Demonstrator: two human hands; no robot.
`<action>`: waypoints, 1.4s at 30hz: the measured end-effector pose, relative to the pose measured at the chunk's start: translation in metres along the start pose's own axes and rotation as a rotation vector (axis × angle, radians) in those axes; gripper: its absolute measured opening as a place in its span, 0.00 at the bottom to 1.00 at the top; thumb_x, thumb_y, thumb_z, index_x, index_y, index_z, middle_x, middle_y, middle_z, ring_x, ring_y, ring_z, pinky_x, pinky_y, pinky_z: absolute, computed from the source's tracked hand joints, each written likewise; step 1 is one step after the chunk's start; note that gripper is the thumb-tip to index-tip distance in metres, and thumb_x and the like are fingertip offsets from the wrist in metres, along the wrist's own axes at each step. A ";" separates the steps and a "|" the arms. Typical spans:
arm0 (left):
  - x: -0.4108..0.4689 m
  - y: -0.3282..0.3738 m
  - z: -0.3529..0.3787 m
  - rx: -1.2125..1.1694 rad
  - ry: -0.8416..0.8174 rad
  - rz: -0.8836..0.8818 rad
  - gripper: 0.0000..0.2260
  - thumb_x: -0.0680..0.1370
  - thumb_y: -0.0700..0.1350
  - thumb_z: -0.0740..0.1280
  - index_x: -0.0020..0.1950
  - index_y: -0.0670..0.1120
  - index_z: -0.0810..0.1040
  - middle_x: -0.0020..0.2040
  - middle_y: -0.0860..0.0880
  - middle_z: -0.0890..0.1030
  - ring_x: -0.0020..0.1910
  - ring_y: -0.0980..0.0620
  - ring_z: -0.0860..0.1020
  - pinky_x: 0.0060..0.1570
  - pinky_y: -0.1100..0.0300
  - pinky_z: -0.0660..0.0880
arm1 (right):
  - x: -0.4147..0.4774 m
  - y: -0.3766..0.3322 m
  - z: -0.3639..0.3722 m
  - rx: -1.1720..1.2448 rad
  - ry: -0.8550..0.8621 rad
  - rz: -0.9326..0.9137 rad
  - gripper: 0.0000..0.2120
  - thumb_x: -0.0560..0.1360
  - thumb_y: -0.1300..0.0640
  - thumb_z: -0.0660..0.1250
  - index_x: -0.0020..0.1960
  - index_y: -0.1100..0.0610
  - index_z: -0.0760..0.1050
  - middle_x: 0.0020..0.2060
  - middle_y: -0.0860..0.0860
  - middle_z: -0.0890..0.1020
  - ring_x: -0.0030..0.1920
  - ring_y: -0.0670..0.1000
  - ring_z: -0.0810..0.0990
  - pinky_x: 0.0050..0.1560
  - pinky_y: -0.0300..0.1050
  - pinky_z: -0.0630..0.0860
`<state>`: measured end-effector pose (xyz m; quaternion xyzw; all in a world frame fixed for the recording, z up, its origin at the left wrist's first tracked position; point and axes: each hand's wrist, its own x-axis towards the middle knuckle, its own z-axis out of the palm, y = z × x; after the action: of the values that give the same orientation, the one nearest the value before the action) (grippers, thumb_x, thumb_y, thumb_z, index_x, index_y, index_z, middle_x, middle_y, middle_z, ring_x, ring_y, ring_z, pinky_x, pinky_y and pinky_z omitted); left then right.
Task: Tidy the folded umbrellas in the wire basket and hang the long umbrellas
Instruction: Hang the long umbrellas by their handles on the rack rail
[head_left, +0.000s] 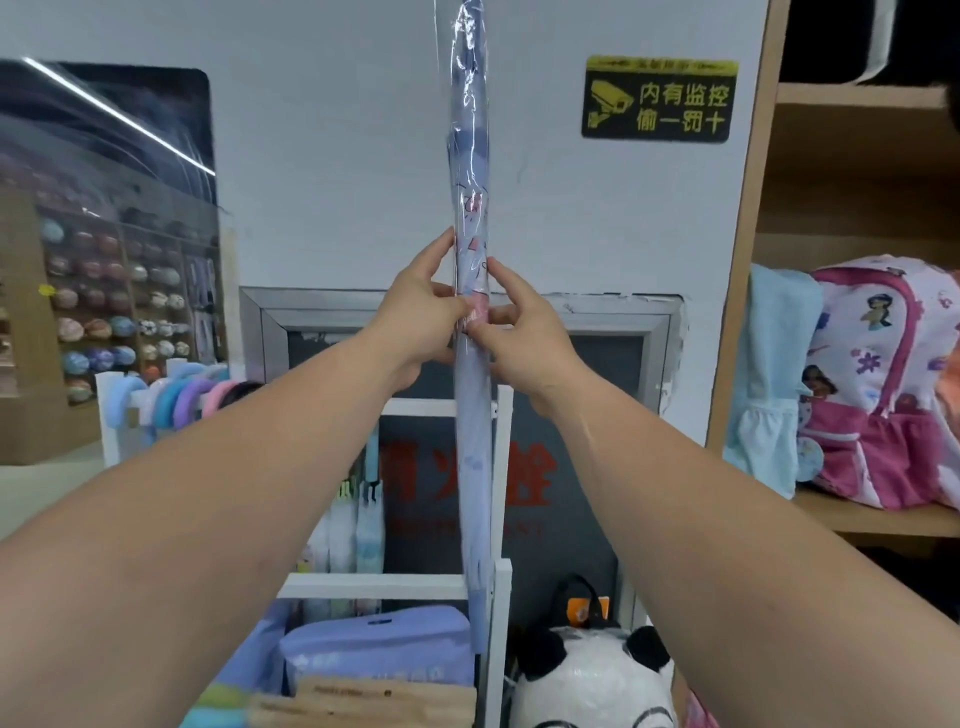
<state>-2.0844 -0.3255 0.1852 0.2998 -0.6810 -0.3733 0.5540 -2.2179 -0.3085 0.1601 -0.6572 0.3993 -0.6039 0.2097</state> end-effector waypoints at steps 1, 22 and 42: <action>0.003 0.003 -0.002 0.005 0.003 0.010 0.35 0.79 0.35 0.69 0.77 0.65 0.64 0.53 0.38 0.83 0.51 0.41 0.86 0.41 0.42 0.84 | 0.004 -0.002 0.003 0.001 0.011 -0.012 0.30 0.79 0.60 0.69 0.76 0.39 0.65 0.46 0.49 0.86 0.47 0.48 0.86 0.53 0.52 0.84; 0.074 0.011 -0.074 0.158 0.038 0.205 0.37 0.78 0.32 0.66 0.77 0.65 0.64 0.48 0.44 0.79 0.46 0.47 0.83 0.42 0.39 0.84 | 0.135 -0.052 0.055 -0.005 0.211 -0.171 0.30 0.77 0.63 0.69 0.75 0.43 0.70 0.43 0.52 0.86 0.45 0.49 0.87 0.52 0.53 0.84; 0.151 0.047 -0.099 0.214 0.166 0.311 0.34 0.78 0.33 0.65 0.77 0.62 0.64 0.52 0.41 0.82 0.50 0.45 0.84 0.42 0.43 0.84 | 0.223 -0.077 0.069 -0.060 0.207 -0.402 0.31 0.75 0.65 0.69 0.76 0.50 0.69 0.61 0.48 0.81 0.56 0.48 0.83 0.55 0.45 0.82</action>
<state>-2.0183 -0.4413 0.3156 0.2780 -0.7068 -0.1827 0.6243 -2.1412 -0.4501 0.3457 -0.6639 0.2973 -0.6858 0.0233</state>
